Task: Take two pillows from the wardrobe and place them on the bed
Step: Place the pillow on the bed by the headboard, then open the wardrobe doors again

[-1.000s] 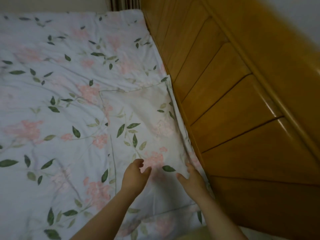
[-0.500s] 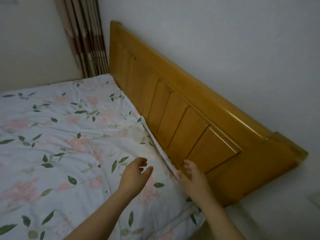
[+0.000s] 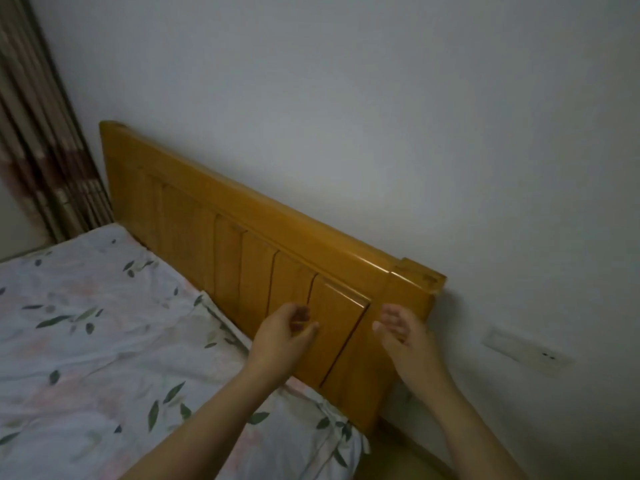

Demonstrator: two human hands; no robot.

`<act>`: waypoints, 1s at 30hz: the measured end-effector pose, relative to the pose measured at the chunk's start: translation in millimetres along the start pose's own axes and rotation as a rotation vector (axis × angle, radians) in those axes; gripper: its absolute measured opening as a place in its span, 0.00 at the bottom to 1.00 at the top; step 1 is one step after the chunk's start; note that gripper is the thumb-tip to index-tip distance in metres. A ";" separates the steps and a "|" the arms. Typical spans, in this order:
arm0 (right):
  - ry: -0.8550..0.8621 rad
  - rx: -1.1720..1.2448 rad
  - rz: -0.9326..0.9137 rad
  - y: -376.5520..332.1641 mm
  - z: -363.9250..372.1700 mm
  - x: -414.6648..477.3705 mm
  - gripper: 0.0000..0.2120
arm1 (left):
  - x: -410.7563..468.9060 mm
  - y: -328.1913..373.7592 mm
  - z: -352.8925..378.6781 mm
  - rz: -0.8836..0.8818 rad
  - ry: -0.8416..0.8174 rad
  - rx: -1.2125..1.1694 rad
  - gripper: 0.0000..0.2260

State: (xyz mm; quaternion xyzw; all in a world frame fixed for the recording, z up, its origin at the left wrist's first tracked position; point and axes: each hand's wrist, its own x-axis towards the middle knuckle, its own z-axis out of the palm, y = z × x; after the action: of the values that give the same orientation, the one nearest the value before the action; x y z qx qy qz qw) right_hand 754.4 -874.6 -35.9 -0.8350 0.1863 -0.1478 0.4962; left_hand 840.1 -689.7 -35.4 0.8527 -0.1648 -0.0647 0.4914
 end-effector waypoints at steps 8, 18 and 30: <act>0.374 -0.014 -0.044 23.2 -160.3 -19.2 0.09 | 18.2 121.6 108.6 0.277 -0.191 -0.051 0.14; 0.750 -0.139 -0.006 50.7 -304.5 -69.3 0.09 | 13.6 244.3 235.7 0.558 -0.425 -0.161 0.12; 1.285 -0.359 0.145 43.5 -407.8 -122.9 0.09 | 11.0 379.2 371.2 0.960 -0.875 -0.333 0.09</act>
State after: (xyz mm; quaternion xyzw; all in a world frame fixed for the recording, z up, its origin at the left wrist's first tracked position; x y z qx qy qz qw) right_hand 462.2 -1152.9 107.2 -0.6361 0.5219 -0.5486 0.1486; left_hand 666.8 -1172.1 102.3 0.4928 -0.6977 -0.2033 0.4786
